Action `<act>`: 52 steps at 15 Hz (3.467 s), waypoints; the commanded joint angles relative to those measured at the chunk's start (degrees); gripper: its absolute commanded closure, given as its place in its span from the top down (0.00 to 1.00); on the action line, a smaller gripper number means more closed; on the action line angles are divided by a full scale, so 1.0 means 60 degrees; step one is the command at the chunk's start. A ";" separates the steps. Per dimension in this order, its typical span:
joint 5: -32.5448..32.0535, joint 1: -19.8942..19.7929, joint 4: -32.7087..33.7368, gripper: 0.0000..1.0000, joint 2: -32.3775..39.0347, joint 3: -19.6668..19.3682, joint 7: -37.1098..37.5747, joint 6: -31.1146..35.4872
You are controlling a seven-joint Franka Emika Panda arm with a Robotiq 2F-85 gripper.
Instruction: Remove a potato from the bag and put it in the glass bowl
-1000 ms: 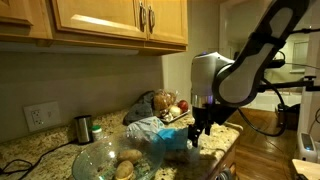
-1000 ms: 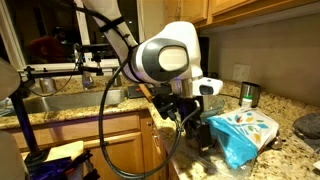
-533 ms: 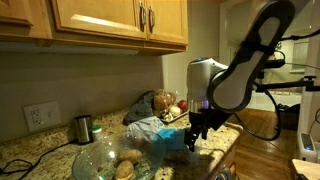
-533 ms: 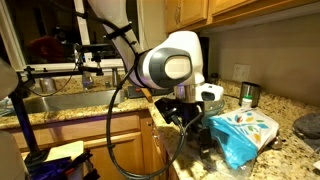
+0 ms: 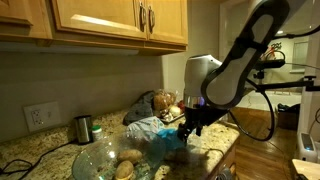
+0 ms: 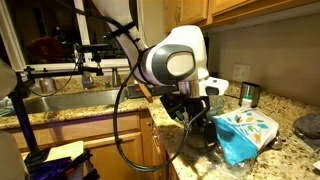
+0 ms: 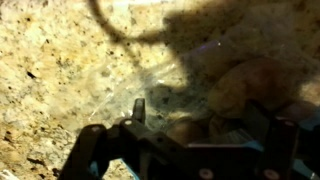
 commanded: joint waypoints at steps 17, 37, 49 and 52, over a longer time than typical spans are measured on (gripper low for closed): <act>0.3348 0.0518 0.0370 1.00 0.0971 0.0188 -0.1040 0.1080; 0.4904 0.0262 0.1060 1.00 0.1281 0.0510 -0.2161 0.0516; 0.4901 0.0299 0.1404 1.00 0.1422 0.0331 -0.2040 -0.0806; 0.4653 0.0400 0.1302 1.00 0.1446 0.0184 -0.1752 -0.0781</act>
